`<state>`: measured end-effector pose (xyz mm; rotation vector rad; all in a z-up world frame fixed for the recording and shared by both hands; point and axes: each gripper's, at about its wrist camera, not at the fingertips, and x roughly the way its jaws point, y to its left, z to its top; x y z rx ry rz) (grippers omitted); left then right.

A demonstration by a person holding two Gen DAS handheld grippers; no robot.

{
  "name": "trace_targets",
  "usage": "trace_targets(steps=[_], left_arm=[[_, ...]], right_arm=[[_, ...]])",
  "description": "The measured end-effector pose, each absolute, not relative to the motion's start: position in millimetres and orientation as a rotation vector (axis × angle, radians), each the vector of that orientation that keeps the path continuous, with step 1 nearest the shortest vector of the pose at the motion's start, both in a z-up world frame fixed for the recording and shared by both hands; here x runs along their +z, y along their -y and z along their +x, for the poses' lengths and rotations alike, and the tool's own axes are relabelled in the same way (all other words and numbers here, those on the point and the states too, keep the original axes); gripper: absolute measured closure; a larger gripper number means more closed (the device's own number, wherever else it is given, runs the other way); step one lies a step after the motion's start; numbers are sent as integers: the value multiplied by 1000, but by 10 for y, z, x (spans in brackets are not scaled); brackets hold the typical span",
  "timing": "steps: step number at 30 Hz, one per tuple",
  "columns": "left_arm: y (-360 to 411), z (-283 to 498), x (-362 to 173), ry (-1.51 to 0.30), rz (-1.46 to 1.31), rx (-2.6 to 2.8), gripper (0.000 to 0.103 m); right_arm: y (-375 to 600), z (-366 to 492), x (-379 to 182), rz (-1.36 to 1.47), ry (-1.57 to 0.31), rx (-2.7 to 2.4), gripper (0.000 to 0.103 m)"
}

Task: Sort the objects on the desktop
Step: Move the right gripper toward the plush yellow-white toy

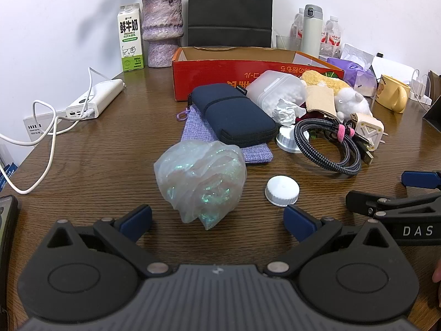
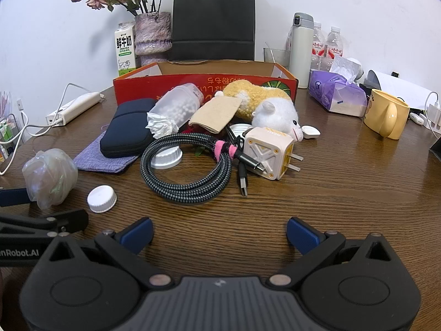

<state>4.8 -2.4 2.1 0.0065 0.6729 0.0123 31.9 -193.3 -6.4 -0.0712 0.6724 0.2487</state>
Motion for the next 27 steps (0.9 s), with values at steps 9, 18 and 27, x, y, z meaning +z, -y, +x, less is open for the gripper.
trace_targets(steps=[9,18,27], left_arm=[[27,47,21,-672,6,13,0],[32,47,44,-685,27,29,0],[9,80,74,-745,-4,29,0]], right_arm=[[1936,313,-62,-71,-672,249,0],[1950,313,-60,-70,-675,250,0],[1944,325,-16,-74,-726,242,0]])
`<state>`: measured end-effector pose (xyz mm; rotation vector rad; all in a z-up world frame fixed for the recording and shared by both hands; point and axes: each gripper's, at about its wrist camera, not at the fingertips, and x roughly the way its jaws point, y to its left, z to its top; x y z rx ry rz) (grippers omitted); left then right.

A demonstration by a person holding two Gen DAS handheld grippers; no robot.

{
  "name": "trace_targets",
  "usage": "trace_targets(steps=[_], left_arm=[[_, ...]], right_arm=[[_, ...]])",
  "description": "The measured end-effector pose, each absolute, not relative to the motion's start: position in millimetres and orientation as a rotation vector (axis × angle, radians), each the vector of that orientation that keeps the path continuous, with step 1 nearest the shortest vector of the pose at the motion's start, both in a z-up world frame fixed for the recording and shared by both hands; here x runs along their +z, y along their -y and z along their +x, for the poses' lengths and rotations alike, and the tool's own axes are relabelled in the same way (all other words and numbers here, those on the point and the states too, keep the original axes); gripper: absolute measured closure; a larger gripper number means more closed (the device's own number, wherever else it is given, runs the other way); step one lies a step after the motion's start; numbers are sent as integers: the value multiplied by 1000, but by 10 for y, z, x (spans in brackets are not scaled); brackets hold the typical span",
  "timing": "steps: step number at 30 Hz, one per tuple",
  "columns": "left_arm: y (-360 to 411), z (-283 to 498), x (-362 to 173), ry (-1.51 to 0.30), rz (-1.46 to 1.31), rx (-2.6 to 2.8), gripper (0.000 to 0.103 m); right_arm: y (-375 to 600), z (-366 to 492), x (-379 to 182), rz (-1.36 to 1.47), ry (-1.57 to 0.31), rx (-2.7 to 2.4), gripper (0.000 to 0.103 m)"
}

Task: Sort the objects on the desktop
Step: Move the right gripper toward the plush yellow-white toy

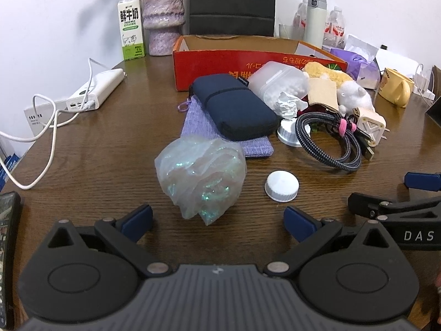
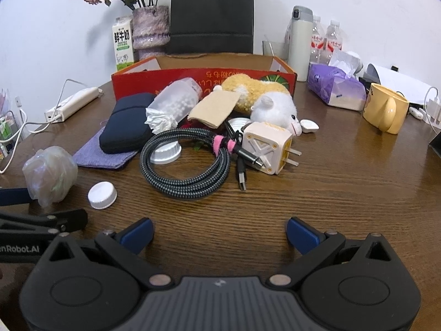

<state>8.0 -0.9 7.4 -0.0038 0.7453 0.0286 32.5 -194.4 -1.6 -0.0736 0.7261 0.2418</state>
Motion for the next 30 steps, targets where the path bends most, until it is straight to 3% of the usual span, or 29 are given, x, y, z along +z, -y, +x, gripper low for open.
trace_targets(steps=[30], left_arm=[[21,65,72,-742,-8,35,0]], right_arm=[[1973,265,-35,-91,-700,275,0]])
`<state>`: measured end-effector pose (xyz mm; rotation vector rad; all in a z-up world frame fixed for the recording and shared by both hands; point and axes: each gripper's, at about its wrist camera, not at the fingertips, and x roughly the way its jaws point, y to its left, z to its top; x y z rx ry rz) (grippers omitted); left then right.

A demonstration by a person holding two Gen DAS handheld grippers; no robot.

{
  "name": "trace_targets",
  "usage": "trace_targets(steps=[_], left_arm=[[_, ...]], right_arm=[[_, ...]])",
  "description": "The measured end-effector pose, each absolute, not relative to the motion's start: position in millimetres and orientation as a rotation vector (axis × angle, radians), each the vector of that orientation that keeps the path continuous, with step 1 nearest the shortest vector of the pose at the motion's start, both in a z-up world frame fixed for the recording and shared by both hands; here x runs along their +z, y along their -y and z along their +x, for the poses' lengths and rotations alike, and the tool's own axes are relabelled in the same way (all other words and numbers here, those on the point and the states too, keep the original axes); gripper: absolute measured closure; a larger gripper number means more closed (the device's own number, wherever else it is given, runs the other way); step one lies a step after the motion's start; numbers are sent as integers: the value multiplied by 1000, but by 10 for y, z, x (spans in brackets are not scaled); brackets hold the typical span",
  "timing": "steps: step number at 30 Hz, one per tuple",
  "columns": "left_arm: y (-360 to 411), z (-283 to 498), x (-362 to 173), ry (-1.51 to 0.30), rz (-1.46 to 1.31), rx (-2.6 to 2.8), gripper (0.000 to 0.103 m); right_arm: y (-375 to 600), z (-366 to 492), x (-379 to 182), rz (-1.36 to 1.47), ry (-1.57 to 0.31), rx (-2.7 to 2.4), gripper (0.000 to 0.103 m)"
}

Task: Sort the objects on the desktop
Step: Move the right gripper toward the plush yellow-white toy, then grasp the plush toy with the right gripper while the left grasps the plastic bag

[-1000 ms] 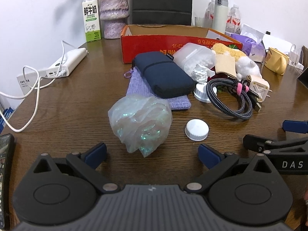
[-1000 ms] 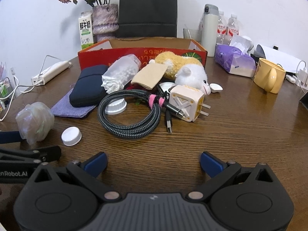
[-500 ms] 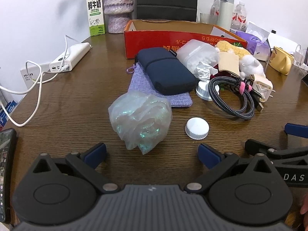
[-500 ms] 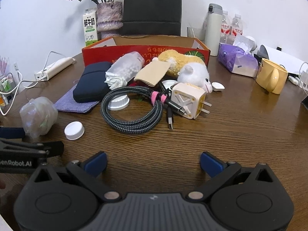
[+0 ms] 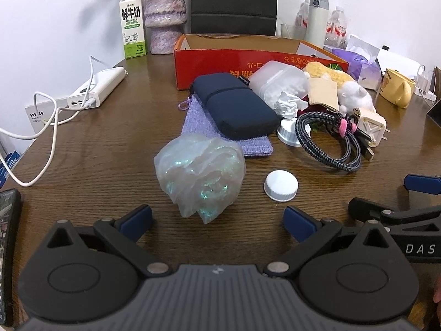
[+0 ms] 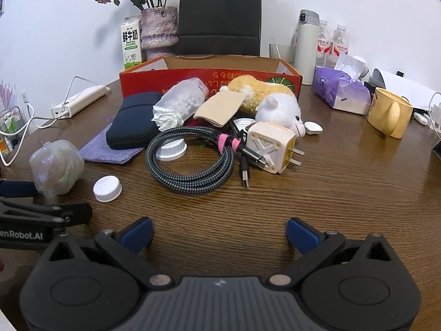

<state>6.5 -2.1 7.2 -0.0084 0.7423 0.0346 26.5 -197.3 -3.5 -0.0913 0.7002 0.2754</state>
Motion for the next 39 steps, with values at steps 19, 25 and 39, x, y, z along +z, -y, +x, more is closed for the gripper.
trace_targets(steps=[19,25,39], left_arm=[[-105,-69,179,-646,-55,-58,0],[-238,-32,325,-565,-80,-32,0],[-372,225,392,-545,-118,-42,58]], right_arm=[[1997,301,-12,-96,-719,304,0],[2152,286,176,-8,-629,328,6],[2164,1586,504,-52,-583,200,30]])
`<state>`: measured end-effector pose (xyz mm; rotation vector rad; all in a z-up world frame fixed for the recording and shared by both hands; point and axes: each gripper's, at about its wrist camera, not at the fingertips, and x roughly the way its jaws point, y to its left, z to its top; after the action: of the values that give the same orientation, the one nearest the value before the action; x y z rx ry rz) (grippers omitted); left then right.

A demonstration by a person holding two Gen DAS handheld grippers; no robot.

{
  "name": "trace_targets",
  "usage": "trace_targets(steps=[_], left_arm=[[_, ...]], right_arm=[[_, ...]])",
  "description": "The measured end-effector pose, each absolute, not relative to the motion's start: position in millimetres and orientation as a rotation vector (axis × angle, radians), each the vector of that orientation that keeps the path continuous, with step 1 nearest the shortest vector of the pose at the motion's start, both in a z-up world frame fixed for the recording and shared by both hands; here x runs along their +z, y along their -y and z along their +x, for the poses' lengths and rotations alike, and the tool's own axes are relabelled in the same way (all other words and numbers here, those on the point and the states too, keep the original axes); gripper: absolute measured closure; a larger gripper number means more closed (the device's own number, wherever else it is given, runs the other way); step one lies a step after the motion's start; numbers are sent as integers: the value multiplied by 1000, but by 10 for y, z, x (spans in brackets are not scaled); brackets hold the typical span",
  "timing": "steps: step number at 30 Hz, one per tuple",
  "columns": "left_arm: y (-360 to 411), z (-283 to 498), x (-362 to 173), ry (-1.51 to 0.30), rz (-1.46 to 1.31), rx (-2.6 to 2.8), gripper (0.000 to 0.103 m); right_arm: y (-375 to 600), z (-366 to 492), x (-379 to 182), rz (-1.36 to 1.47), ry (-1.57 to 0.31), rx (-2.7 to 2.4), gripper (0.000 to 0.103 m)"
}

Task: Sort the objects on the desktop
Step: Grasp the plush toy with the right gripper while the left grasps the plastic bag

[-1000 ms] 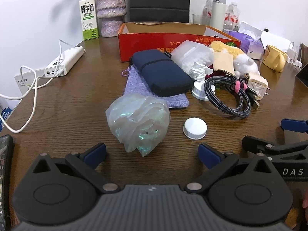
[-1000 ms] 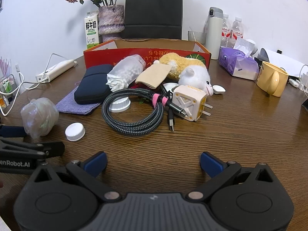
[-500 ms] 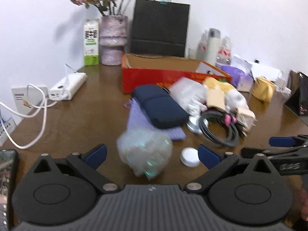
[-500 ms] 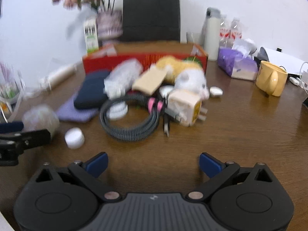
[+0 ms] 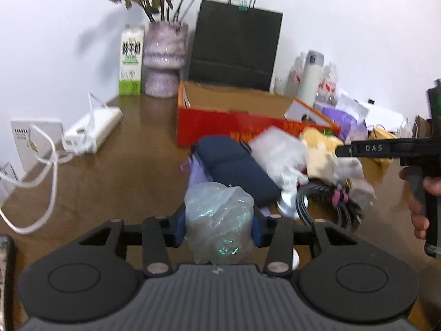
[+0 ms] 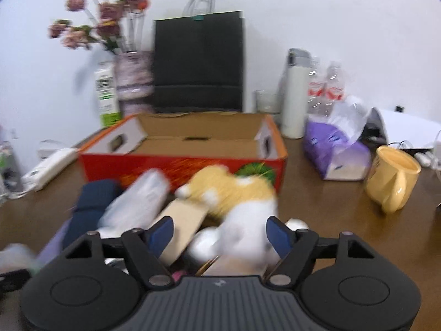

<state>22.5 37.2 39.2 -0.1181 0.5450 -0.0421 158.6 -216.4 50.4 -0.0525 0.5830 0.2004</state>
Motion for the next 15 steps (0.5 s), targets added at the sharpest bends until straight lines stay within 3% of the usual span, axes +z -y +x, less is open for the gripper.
trace_targets(steps=[5,7,8,15], left_arm=[[-403,367,464,-532,-126,-22,58],[-375,419,469,-537,-126,-21,58],[-353,421,474,-535,-126,-23,58],[-268,312,577,-498,-112,-38,58]], right_arm=[[2293,1974,318,-69,-691,193,32],[2348,2100,202,-19,-754,243,41],[2396,2129,170,37,-764,262,55],[2495,1674,632,43,-564,210,58]])
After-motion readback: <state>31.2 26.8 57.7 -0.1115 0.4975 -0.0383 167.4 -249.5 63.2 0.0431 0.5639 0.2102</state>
